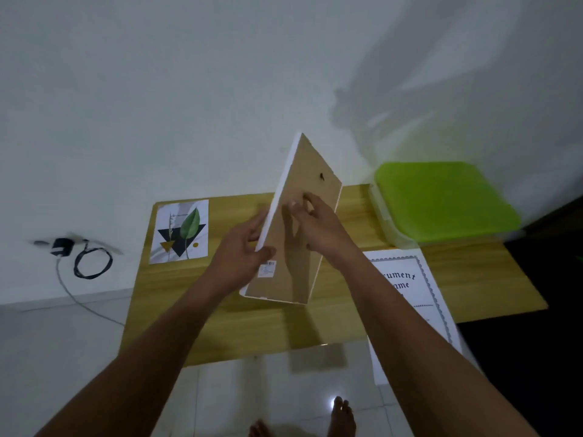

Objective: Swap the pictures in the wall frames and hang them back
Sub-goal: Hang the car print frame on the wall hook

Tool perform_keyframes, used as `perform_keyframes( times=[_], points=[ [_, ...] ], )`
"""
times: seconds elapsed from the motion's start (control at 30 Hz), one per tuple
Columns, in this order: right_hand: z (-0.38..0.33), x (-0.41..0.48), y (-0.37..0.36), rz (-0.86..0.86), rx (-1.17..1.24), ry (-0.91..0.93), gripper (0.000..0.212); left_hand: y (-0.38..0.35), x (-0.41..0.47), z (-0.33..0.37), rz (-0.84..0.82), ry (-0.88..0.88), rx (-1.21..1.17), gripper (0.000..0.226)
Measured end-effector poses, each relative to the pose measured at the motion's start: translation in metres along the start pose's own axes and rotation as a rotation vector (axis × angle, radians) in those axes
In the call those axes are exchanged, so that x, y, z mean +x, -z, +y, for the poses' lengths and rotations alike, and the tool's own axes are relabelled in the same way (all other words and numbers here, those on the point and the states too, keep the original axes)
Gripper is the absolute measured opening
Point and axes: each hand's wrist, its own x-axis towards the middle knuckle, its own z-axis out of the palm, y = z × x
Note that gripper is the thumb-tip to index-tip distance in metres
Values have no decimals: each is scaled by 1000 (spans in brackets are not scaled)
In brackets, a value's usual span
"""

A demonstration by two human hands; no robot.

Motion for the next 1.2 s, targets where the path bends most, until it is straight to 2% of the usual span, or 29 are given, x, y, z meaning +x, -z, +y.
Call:
perform_keyframes(
  times=[0.1,0.2,0.37,0.43,0.5,0.6,0.7,0.77,0.83,0.9,1.0,1.1,1.2],
  points=[
    [-20,-14,4,64,134,21,82,-16,-9,15,33,-176,149,74],
    [-29,-26,15,162,265,53,63,-28,-19,27,43,-292,237,76],
    [-36,-42,31,406,150,145,37,-49,-32,43,43,-403,419,70],
    [-36,-47,38,482,163,193,38,-53,-35,48,26,-444,489,70],
    [-38,-52,47,507,176,225,48,-49,-35,53,5,-412,420,69],
    [-44,-58,67,500,197,262,61,-30,-21,57,139,-393,310,59],
    [-53,-63,88,477,195,301,63,-2,11,66,266,-316,434,69],
    [-63,-65,101,445,222,363,67,15,27,86,214,-183,392,78],
    [-72,-63,114,404,241,419,73,27,38,109,124,-132,245,75],
    [-83,-60,127,343,271,455,76,35,44,133,50,-160,119,67],
    [-101,-49,151,266,318,490,76,43,54,163,22,-215,-3,71],
    [-124,-37,179,224,322,534,77,43,66,193,56,-310,-20,78],
    [-154,-23,207,230,185,639,82,38,81,225,105,-414,14,77]
  ],
)
